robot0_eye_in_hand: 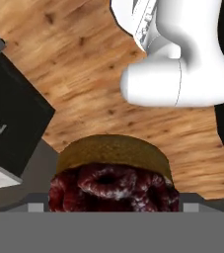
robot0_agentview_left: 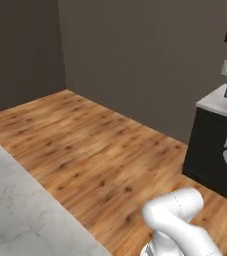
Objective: Take the cakes from the fridge and place them on the empty tray on the dining counter.
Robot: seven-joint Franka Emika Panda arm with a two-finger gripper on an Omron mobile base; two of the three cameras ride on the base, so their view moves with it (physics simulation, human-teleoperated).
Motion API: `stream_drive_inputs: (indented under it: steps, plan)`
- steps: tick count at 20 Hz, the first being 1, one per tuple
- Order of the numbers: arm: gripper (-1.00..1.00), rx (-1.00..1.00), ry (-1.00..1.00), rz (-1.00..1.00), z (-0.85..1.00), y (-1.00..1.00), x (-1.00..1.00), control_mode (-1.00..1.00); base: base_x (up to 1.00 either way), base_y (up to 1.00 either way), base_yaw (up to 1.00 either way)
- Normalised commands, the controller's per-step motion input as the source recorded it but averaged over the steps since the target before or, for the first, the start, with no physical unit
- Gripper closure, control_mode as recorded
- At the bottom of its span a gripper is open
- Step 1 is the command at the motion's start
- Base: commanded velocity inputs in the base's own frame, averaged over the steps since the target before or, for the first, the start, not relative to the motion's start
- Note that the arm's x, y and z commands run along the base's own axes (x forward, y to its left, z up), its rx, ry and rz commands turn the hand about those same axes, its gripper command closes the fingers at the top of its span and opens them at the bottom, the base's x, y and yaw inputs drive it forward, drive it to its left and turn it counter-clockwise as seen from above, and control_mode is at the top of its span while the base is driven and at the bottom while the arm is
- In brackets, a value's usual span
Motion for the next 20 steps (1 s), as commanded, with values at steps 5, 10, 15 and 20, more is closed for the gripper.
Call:
stream_drive_inputs:
  steps: [5,10,15,20]
  plan:
    - [1.0,0.0,0.0,0.0,0.0,0.0,0.0,1.0,1.0,0.0,0.65]
    - [1.0,0.0,0.0,0.0,0.0,0.0,0.0,1.0,1.0,0.0,0.61]
    - [1.0,0.0,0.0,0.0,0.0,0.0,0.0,1.0,1.0,-0.06,0.42]
    - [1.0,0.0,0.0,0.0,0.0,0.0,0.0,1.0,1.0,-0.15,0.39]
